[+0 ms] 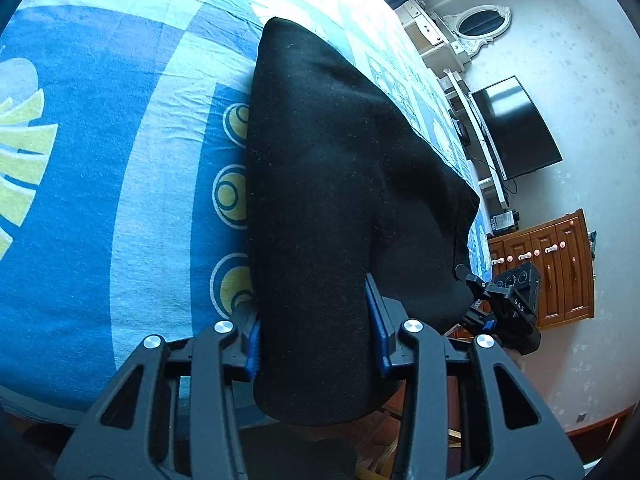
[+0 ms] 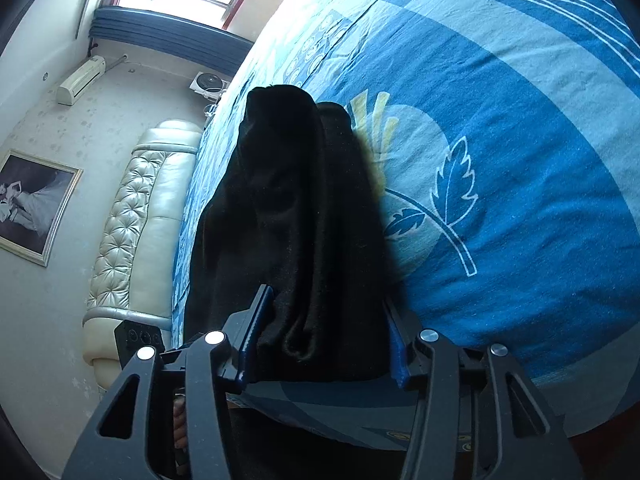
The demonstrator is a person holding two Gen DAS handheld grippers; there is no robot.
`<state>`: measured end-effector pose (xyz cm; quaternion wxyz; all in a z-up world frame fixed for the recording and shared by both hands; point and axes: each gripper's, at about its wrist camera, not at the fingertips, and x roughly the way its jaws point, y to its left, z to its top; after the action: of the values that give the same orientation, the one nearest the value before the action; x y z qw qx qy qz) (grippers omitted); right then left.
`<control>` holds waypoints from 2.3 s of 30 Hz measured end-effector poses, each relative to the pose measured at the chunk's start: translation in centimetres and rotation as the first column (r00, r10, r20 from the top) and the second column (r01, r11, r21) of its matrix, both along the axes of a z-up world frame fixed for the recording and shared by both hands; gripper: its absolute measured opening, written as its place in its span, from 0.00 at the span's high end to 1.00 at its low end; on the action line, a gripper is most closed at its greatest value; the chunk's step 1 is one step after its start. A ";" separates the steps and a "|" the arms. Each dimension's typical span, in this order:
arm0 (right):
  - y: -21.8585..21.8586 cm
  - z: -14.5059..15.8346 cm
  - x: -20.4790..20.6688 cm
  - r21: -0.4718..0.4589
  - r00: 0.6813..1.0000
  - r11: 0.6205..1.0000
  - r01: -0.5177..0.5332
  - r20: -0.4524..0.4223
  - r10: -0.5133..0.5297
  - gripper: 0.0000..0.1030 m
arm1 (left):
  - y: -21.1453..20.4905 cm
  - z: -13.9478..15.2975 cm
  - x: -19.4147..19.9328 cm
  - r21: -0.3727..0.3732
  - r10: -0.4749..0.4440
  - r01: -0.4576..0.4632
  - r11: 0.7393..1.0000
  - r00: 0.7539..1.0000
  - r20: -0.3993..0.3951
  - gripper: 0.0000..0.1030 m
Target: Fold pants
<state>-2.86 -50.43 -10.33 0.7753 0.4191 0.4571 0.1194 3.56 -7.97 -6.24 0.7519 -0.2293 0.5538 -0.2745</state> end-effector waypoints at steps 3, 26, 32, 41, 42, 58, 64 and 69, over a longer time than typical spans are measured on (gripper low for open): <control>0.9 0.1 0.6 -0.002 1.000 1.000 -0.017 0.004 0.017 0.53 | 0.4 0.8 -0.1 0.039 0.009 -0.010 0.999 0.999 0.032 0.64; 15.2 -1.0 5.0 0.040 0.976 0.975 -0.219 0.001 0.219 0.54 | 15.4 1.9 -3.2 0.097 0.199 -0.203 0.974 0.979 0.051 0.63; 15.2 -0.8 5.1 0.043 0.977 0.976 -0.214 -0.002 0.214 0.54 | 15.6 1.7 -3.4 0.089 0.195 -0.200 0.976 0.979 0.055 0.63; 15.3 -0.6 4.8 0.049 0.978 0.977 -0.207 0.026 0.205 0.52 | 15.7 1.5 -3.3 0.064 0.181 -0.186 0.981 0.981 0.067 0.55; 15.1 -0.4 4.7 0.049 0.978 0.977 -0.207 0.034 0.206 0.52 | 16.0 1.5 -3.4 0.053 0.177 -0.181 0.982 0.981 0.076 0.51; 12.5 1.3 12.9 0.056 0.981 0.985 -0.164 0.112 0.157 0.29 | 19.9 1.2 4.3 -0.054 0.124 -0.119 0.991 0.987 0.101 0.22; 13.9 -0.2 14.5 0.068 0.977 0.978 -0.199 0.090 0.193 0.29 | 18.6 -0.7 9.4 -0.091 0.109 -0.105 0.990 0.993 0.042 0.19; 15.3 -0.5 14.2 -0.016 0.970 0.973 -0.229 0.078 0.229 0.54 | 16.9 -0.9 10.1 -0.044 0.052 -0.049 0.998 0.996 0.073 0.50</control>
<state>11.34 -35.09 -10.80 0.7753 0.3559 0.4717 0.2231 13.65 8.96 -7.14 0.7736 -0.2486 0.5137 -0.2755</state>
